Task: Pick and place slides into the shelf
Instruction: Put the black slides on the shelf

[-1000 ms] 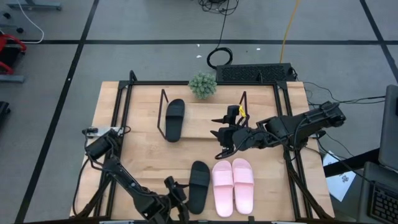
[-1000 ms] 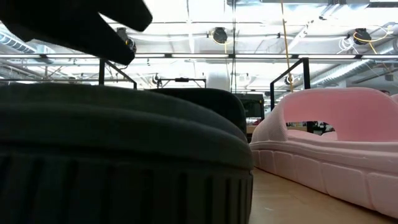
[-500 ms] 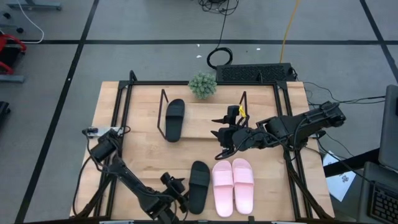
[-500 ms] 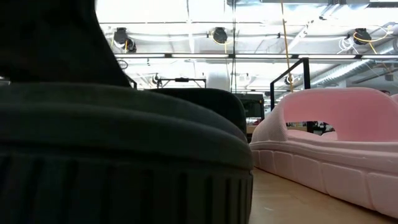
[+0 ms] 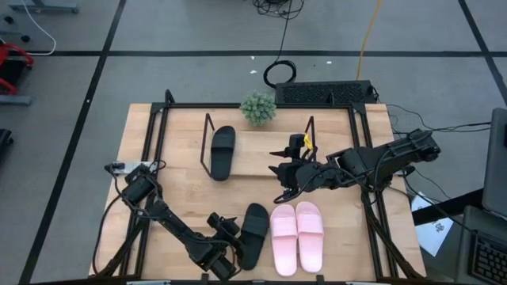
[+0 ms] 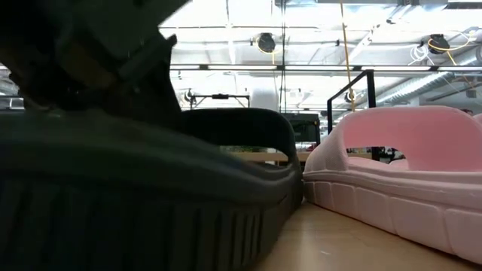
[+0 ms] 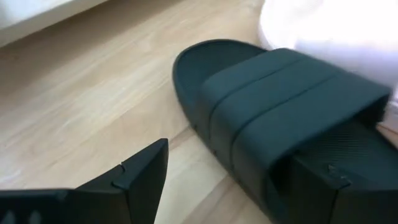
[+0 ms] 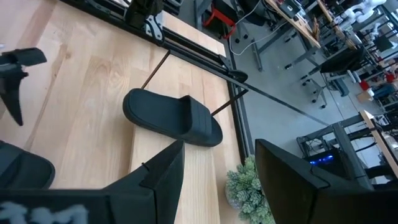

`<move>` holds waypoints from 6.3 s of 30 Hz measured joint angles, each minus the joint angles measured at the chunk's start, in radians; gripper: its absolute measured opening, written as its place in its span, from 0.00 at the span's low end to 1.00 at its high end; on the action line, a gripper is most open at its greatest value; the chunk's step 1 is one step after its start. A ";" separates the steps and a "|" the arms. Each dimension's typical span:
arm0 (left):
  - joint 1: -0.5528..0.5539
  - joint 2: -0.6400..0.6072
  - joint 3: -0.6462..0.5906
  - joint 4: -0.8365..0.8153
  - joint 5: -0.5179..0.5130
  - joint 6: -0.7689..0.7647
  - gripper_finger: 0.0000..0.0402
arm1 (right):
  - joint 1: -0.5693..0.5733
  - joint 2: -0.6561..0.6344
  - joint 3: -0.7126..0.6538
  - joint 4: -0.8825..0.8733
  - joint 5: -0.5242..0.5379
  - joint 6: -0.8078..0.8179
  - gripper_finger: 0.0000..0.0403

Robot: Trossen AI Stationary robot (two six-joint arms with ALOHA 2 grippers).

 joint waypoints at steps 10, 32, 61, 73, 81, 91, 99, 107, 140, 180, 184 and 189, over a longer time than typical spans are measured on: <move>0.025 0.039 0.002 0.001 0.027 -0.062 0.66 | 0.000 0.000 0.000 -0.003 0.000 0.000 0.46; 0.040 0.051 0.001 0.016 -0.001 -0.120 0.03 | 0.000 0.000 0.000 -0.019 0.001 0.008 0.46; 0.038 -0.180 -0.001 -0.212 -0.450 -0.374 0.00 | 0.000 -0.045 -0.001 0.133 0.137 -0.208 0.46; 0.418 -0.335 0.000 0.028 -0.485 -0.006 0.00 | 0.003 -0.241 0.000 0.441 0.134 -0.386 0.46; 0.640 -0.280 0.002 0.366 -0.310 0.327 0.00 | 0.004 -0.319 0.000 0.404 0.133 -0.387 0.46; 0.671 -0.242 0.001 0.113 -0.277 0.155 0.00 | 0.004 -0.326 0.000 0.309 0.131 -0.386 0.46; 0.653 -0.242 0.001 0.009 -0.246 0.054 0.00 | 0.004 -0.314 0.000 0.314 0.129 -0.386 0.46; 0.646 -0.242 0.001 -0.062 -0.236 0.008 0.00 | 0.004 -0.307 0.000 0.314 0.130 -0.357 0.46; 0.688 -0.241 -0.161 0.031 -0.178 -0.018 0.00 | 0.004 -0.307 0.000 0.314 0.132 -0.378 0.46; 0.725 -0.200 -0.160 0.005 -0.086 -0.017 0.00 | 0.004 -0.307 0.000 0.314 0.129 -0.388 0.46; 0.725 -0.200 -0.160 0.005 -0.075 -0.017 0.00 | 0.004 -0.307 0.000 0.314 0.129 -0.389 0.46; 0.725 -0.200 -0.160 0.008 -0.072 -0.018 0.05 | 0.004 -0.307 0.000 0.314 0.129 -0.388 0.46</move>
